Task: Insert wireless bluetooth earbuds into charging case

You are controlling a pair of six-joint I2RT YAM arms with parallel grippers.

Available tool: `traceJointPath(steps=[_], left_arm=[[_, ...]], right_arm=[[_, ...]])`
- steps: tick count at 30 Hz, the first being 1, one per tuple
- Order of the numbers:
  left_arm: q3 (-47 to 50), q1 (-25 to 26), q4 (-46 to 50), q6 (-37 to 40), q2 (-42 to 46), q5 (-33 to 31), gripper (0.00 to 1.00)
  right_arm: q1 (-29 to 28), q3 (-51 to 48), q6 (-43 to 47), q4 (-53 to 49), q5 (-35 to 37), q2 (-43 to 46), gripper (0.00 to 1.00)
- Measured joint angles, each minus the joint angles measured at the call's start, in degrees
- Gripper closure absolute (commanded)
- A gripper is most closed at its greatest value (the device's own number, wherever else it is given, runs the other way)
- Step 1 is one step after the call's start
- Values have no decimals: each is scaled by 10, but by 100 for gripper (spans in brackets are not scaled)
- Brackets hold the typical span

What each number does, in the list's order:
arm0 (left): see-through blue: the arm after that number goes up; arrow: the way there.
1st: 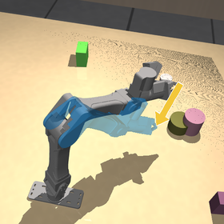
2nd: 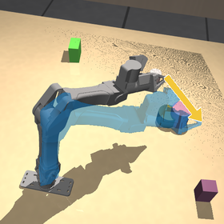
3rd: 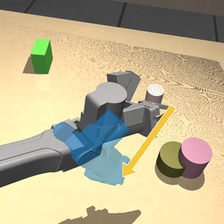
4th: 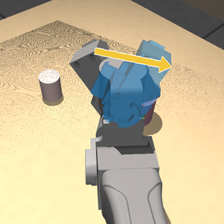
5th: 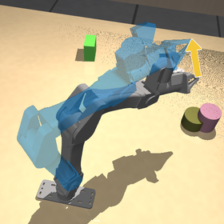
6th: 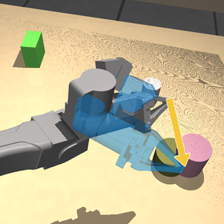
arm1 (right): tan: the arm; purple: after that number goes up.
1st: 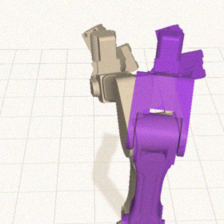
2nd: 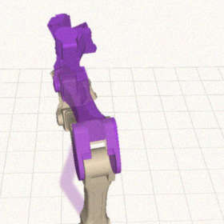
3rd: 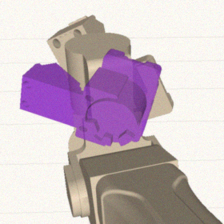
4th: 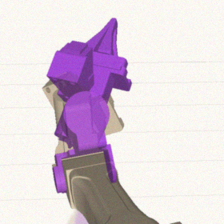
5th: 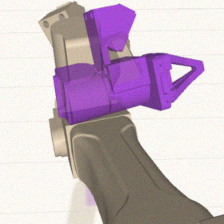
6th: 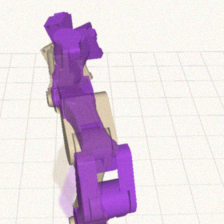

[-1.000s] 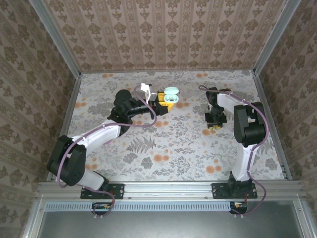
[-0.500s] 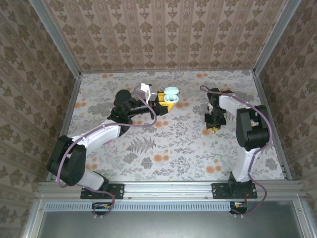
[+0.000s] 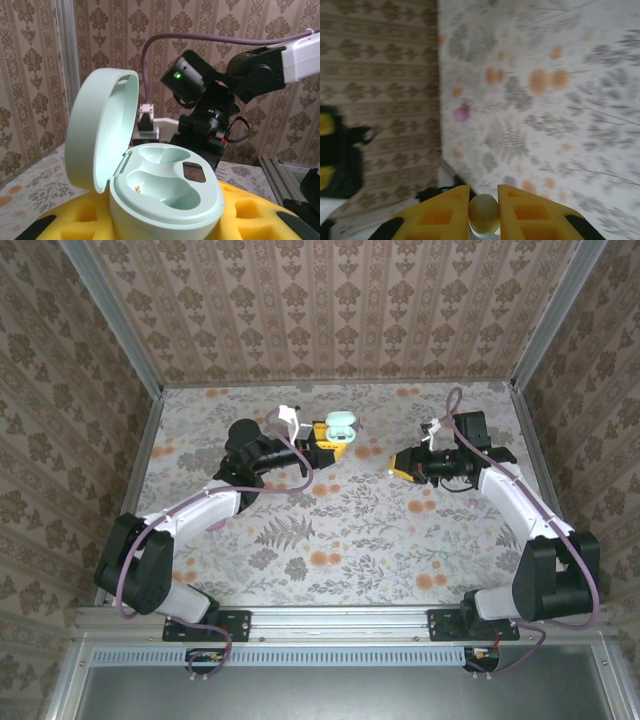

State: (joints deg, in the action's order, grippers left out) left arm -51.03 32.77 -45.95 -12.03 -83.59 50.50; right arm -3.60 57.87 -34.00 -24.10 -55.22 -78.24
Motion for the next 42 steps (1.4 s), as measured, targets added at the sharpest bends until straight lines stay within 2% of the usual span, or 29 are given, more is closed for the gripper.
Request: traceJointPath(steps=[7,16,34,42], left_arm=[[0,-3,-3,0,0,0,69],[0,-3,-3,0,0,7,69],[0,-2,4,1,0,18,69],[0,-2,6,2,-7,30,69]], right_arm=[[0,-2,-104,111,-110,41,79],[0,16,-162,142,-160,40,79],[-21,51,-198,151,-152,40,79],[-53,99,-138,113,-92,56,79]])
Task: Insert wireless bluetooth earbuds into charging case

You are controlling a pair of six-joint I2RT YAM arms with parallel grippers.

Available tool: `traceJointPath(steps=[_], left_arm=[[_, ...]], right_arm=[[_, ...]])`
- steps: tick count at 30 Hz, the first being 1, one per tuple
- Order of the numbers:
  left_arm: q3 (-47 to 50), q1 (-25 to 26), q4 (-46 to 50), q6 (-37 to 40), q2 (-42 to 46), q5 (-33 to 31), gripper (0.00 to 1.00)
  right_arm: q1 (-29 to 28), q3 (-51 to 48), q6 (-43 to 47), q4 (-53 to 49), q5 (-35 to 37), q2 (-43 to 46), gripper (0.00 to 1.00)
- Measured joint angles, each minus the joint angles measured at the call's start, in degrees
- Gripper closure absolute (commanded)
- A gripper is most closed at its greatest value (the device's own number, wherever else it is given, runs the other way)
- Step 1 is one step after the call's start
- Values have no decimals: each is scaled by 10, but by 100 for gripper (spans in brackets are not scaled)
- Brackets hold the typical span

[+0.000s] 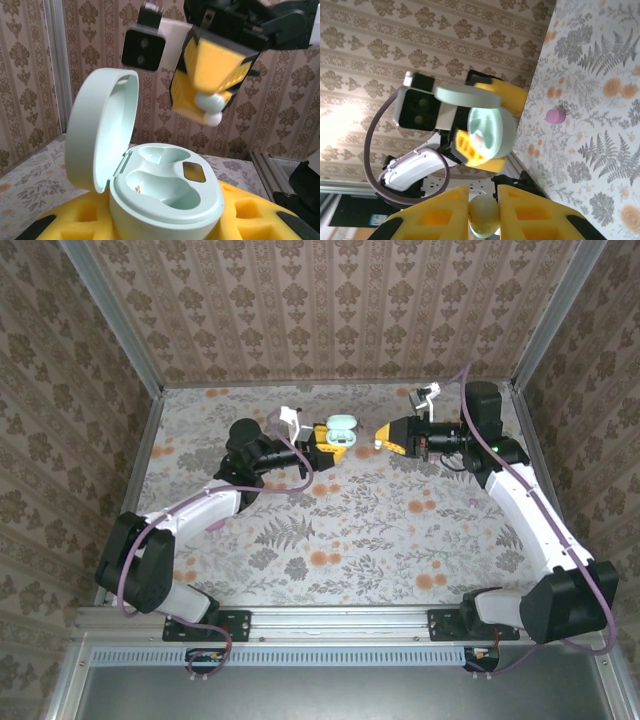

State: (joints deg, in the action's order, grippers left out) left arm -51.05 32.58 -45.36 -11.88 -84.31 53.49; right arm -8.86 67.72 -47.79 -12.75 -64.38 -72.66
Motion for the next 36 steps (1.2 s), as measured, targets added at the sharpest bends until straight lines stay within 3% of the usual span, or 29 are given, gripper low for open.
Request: traceJointPath(steps=[19,36], left_arm=[[-20,3,-5,-6,-20,33,69],[-20,4,-5,-6,-20,33,69]], right_arm=[[-73,80,132,-91,119,-13,79],[-101,98,151,-102,178,-36,80]])
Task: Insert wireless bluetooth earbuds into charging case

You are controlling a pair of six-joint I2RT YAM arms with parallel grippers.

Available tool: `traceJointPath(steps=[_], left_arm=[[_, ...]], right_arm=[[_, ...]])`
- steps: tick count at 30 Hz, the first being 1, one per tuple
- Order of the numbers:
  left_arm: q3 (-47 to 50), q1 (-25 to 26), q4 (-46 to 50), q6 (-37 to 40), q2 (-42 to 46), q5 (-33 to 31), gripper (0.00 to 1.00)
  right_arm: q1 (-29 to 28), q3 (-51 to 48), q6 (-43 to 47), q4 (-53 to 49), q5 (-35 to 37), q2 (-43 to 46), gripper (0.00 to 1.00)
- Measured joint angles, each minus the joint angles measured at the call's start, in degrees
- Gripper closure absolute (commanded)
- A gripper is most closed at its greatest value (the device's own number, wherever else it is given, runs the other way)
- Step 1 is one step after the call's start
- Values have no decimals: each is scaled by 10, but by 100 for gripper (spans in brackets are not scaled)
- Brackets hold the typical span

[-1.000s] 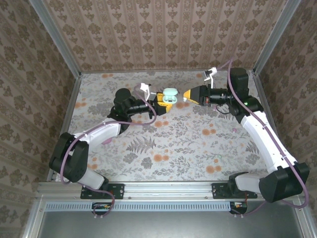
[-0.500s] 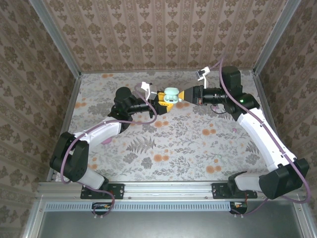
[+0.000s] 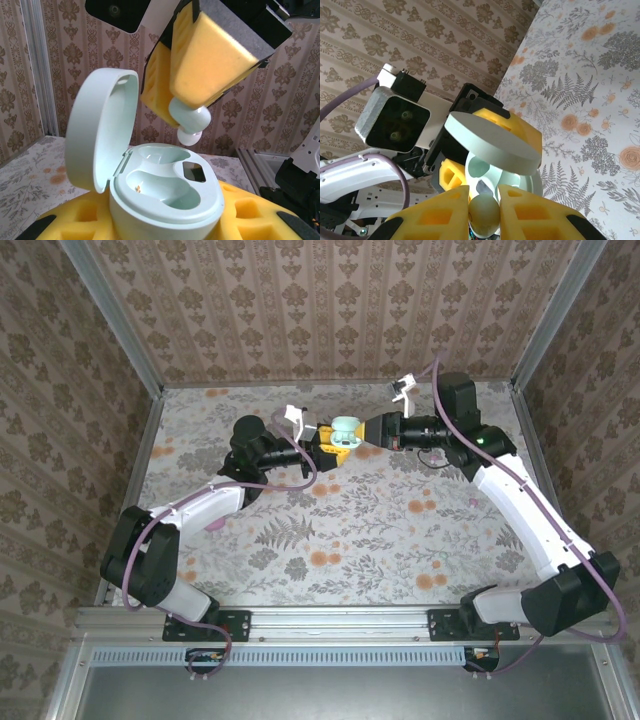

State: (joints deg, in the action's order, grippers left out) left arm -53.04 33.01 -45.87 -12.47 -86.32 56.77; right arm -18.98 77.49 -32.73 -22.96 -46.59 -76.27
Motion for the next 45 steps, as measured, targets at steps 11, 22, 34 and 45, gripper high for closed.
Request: traceJointPath(steps=[11,22,34,45], left_arm=[[0,2,1,0,0,-4,69],[0,4,3,0,0,-12,69],[0,4,5,0,0,-14,69],[0,4,5,0,0,-16,69]], right_arm=[[-8,0,0,5,15,-4,80],[-16,5,7,3,41,-12,75],[-17,16,27,-19,59,-12,66],[-17,22,26,-31,77,-10,57]])
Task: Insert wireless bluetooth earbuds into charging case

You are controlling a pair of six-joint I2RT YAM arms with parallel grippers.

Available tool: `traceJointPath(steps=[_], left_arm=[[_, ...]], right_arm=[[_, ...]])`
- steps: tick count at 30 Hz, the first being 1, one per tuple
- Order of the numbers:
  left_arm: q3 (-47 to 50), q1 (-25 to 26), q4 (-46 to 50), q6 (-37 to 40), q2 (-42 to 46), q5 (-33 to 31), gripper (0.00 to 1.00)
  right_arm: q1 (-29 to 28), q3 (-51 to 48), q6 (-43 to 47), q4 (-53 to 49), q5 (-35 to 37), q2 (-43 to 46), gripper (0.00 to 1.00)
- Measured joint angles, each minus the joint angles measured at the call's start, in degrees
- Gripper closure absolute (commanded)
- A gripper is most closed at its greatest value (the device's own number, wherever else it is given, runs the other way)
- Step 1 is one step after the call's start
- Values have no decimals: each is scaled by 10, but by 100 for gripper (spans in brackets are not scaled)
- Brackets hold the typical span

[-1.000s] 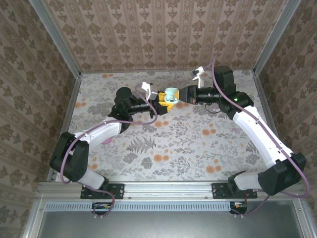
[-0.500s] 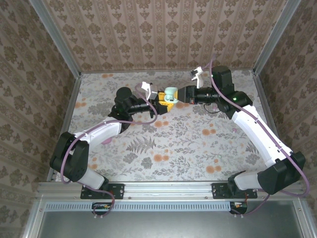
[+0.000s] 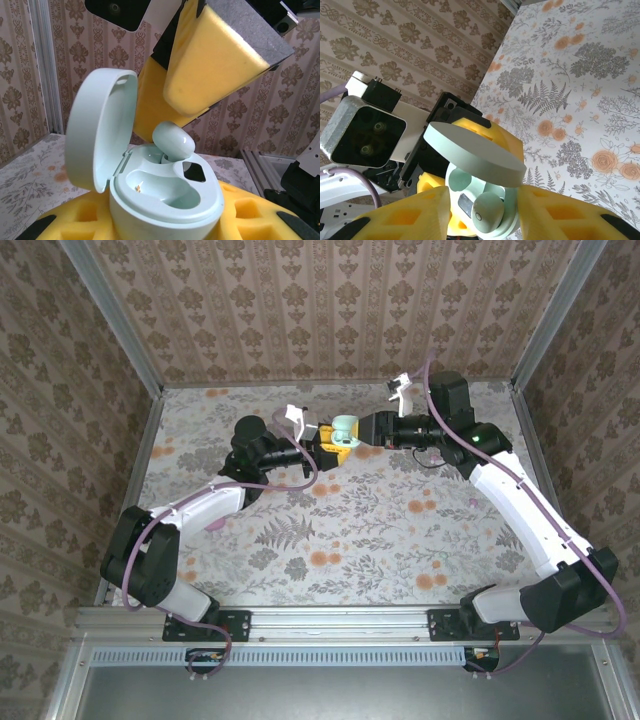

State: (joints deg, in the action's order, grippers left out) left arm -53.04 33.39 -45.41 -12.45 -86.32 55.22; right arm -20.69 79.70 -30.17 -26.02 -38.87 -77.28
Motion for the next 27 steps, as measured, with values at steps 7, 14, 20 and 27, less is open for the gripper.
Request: traceJointPath(steps=[7,14,20,27], left_arm=[[0,0,0,0,0,0,69],[0,0,-5,0,0,0,69],[0,0,-5,0,0,0,69],[0,0,-4,0,0,0,69]], right_arm=[[0,0,-4,0,8,1,61],[0,0,-19,0,6,4,69],[0,0,-27,0,6,4,65],[0,0,-32,0,8,10,57]])
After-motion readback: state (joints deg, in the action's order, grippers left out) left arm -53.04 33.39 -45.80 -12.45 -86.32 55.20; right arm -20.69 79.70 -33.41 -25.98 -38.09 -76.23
